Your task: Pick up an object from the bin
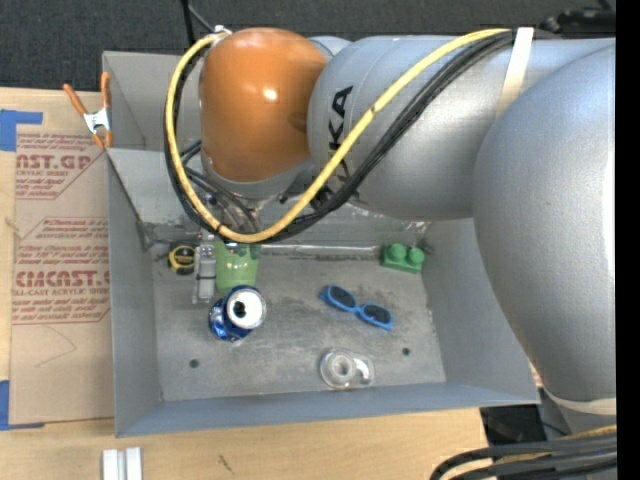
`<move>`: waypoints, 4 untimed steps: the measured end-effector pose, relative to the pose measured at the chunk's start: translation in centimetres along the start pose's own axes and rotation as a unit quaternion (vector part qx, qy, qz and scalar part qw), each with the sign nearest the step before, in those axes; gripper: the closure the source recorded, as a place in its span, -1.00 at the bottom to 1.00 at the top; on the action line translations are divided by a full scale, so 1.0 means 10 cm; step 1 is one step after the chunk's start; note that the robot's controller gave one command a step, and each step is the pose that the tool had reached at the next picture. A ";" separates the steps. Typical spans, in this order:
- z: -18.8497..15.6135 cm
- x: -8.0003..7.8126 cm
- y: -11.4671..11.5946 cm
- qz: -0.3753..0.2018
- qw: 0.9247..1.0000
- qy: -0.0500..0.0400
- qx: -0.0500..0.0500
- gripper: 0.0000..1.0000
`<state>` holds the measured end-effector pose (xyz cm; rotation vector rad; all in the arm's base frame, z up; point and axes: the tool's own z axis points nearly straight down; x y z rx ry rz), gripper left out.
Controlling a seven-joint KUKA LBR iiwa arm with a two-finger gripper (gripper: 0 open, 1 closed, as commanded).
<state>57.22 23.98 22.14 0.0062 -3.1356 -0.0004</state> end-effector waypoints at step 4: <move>1.54 0.34 -1.01 -0.004 1.000 -0.002 0.001 -1.00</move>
Offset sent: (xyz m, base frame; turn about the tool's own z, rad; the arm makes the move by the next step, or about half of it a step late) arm 0.0132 -0.0181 -0.1514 0.2202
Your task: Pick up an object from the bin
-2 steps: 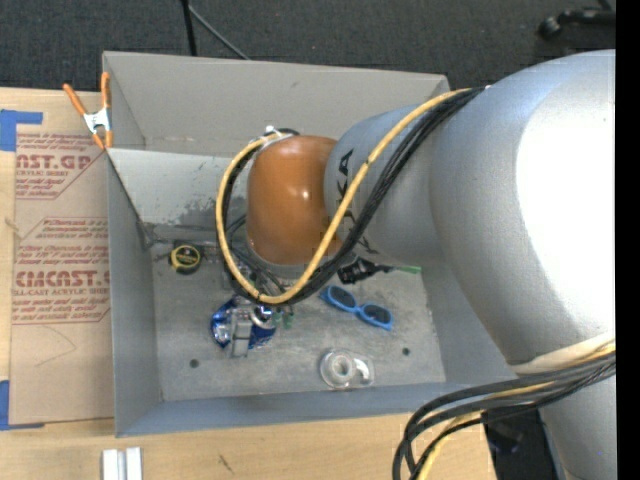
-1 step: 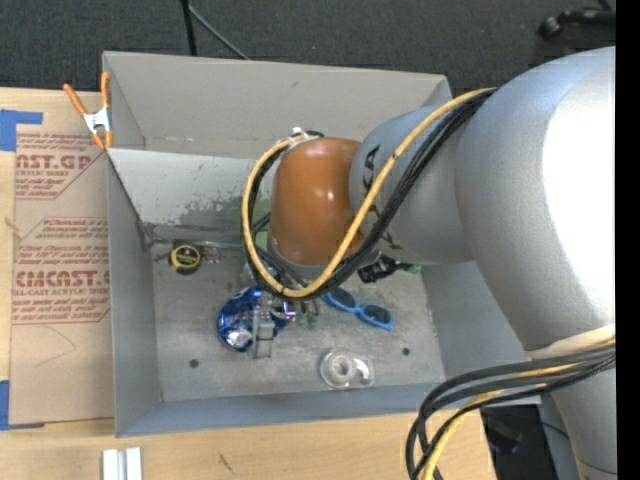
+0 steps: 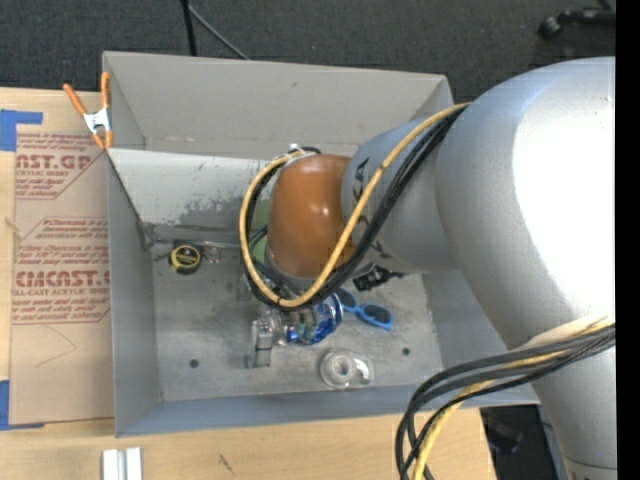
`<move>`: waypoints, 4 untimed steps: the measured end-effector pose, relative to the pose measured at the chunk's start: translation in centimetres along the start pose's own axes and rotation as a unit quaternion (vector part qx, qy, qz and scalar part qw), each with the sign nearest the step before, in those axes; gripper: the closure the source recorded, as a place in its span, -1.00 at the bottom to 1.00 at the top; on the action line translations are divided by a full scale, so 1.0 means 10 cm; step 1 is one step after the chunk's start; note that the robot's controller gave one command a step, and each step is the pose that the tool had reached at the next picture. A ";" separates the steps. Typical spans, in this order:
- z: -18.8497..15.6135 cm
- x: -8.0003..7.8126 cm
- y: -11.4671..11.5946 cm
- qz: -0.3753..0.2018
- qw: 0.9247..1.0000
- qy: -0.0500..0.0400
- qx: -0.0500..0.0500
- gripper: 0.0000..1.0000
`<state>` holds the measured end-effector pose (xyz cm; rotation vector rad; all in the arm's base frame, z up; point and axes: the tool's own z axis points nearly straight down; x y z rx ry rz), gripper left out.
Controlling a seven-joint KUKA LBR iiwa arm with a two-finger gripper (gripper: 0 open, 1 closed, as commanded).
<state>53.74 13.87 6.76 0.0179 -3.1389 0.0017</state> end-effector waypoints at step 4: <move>-1.10 -0.23 -0.72 -0.092 0.996 -0.005 0.000 1.00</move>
Offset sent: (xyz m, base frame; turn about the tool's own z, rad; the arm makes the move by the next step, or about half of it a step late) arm 0.0206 -0.0742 0.0024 -0.1849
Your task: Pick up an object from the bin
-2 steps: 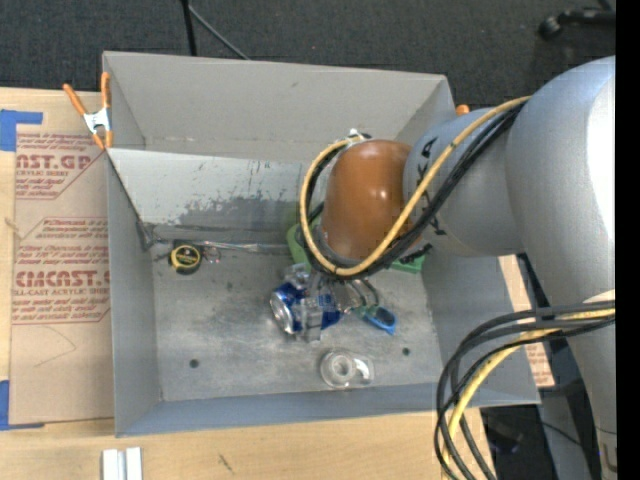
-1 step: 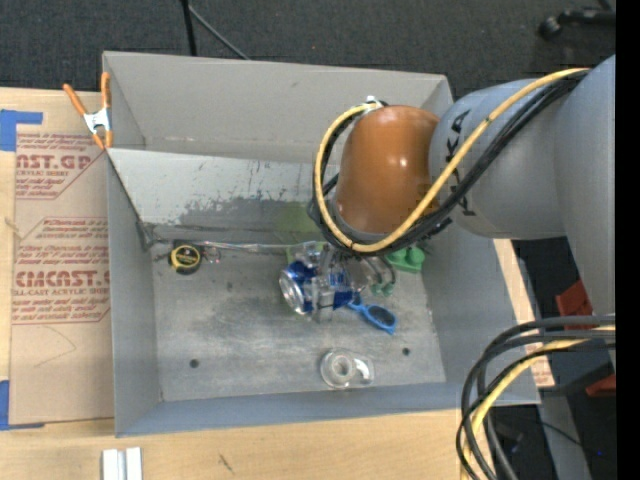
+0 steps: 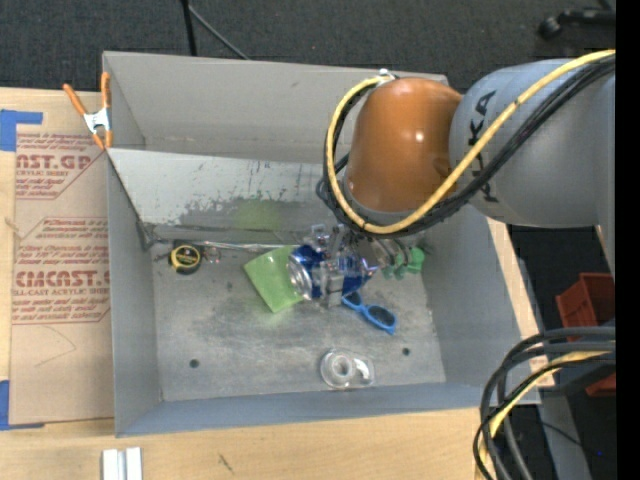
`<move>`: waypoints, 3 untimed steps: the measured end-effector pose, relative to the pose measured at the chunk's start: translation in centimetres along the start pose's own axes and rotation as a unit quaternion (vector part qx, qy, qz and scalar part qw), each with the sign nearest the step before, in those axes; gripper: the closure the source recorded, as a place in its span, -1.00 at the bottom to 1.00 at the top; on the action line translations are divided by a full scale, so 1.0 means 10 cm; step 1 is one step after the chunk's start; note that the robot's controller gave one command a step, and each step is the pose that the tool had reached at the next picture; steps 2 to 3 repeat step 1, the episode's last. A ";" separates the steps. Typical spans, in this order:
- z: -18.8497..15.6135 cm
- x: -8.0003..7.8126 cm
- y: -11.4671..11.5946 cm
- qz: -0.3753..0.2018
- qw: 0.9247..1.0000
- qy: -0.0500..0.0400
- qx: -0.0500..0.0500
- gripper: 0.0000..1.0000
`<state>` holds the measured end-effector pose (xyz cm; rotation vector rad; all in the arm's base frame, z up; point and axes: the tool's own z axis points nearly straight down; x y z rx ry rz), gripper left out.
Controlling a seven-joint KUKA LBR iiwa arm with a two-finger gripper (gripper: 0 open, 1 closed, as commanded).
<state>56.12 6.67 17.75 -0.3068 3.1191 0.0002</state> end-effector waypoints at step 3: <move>-0.20 -0.01 0.00 0.000 1.000 0.001 0.000 1.00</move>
Offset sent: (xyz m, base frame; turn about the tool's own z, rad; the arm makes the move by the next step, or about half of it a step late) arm 0.0002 0.0000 0.0184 0.0000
